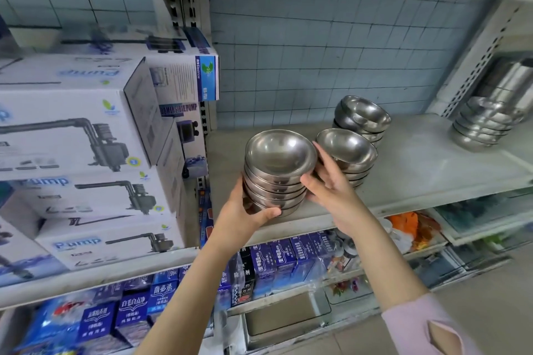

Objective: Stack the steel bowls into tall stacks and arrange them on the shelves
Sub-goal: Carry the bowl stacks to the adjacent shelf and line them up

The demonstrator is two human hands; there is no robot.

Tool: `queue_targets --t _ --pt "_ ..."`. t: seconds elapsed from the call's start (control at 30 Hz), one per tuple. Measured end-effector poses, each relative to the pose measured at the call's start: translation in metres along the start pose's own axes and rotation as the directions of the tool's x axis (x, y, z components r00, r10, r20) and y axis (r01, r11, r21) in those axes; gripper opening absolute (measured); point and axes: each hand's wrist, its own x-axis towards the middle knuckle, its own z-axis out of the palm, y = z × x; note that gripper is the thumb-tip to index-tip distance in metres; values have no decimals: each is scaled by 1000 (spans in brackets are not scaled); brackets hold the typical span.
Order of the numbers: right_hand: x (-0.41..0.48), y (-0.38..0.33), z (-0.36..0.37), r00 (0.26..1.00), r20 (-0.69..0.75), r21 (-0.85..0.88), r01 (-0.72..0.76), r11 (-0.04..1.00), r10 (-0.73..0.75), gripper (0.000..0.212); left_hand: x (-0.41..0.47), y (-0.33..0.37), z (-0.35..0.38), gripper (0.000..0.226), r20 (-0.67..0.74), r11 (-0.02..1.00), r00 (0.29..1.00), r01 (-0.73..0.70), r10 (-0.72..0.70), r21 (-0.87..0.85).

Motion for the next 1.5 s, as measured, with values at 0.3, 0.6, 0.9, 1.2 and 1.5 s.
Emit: queue_targets --t 0.3,0.6,0.9,1.2,1.5 --pt "-25 -18 0 995 -27 71 94 993 -92 82 -26 26 -7 95 -66 998 996 -64 63 -7" --pt "-99 -48 -72 972 -121 69 210 975 -201 90 -56 94 38 98 34 988 987 -155 155 3" --pt "-217 -41 -230 915 -345 11 226 974 -209 94 -80 154 221 92 281 978 939 -178 201 -105" --pt "-295 -22 -369 845 -497 -38 207 978 -198 89 -83 194 387 89 442 974 869 -175 222 -145" --pt "-251 5 -496 771 -604 -77 196 978 -202 85 16 223 514 85 529 972 815 -195 237 -134"
